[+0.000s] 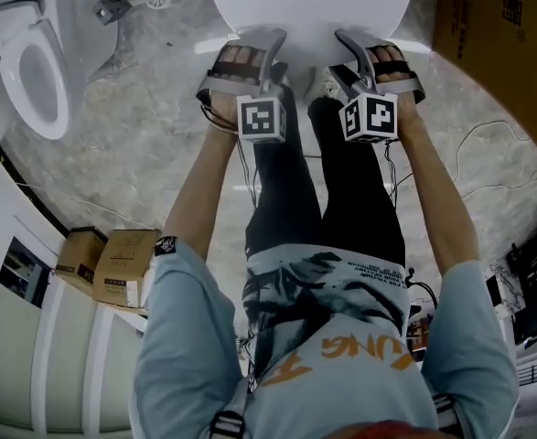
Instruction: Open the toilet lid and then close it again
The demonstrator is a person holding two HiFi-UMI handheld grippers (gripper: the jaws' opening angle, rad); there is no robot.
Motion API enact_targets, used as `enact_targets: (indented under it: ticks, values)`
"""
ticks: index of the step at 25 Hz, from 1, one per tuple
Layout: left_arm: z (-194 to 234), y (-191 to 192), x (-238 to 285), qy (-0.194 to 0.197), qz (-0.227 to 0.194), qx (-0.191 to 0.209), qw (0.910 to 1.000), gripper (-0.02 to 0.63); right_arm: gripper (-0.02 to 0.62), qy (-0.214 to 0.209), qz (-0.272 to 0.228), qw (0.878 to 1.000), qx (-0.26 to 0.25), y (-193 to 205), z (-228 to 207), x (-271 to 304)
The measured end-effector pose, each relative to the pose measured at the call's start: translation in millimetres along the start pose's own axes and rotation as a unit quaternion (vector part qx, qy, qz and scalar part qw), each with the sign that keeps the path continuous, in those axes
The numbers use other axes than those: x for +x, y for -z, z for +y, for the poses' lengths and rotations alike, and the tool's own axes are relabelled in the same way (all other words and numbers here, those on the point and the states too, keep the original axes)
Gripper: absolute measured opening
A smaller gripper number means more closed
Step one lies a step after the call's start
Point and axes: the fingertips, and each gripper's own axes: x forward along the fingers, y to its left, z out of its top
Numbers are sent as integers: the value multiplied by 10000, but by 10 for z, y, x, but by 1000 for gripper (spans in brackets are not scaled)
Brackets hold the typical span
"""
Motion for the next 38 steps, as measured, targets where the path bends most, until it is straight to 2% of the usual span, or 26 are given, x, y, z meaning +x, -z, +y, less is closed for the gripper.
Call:
enact_targets:
  ticks: [2,8,9,10,12,19,22,27,31,38]
  values:
    - [22,-29,34,-58,-64,-17,10000,362,351,40,-1,9999,-94,-7,-16,24]
    - [116,-75,56,-182,28,304,9994,363,374,-145,270,9974,-646,-26,13,54]
    - [103,-91,45,-177,10,355,9992,356,357,-118,245,9970,-720,-37,30,43]
    - [88,-105,32,-166,1,402,9991,348,313,-64,193,9970,-750,-47,50,21]
    - [79,-128,1,-156,7,487,9987,337,284,57,116,9975,-702,-51,64,-37]
    - [85,-180,-204,-196,53,848,9962,302,250,249,15,9969,-750,-147,17,-260]
    - [126,-202,-326,-328,114,985,9945,288,249,331,-34,9967,-745,-192,-21,-388]
    - [175,-261,-538,-442,86,987,9941,265,252,452,-137,9951,-864,-305,-130,-615]
    - [251,-329,-682,-564,39,1010,9933,259,264,528,-160,9955,-766,-358,-202,-776]
    - [366,-352,-772,-749,332,1280,9884,272,264,631,-188,9952,-726,-447,-301,-948]
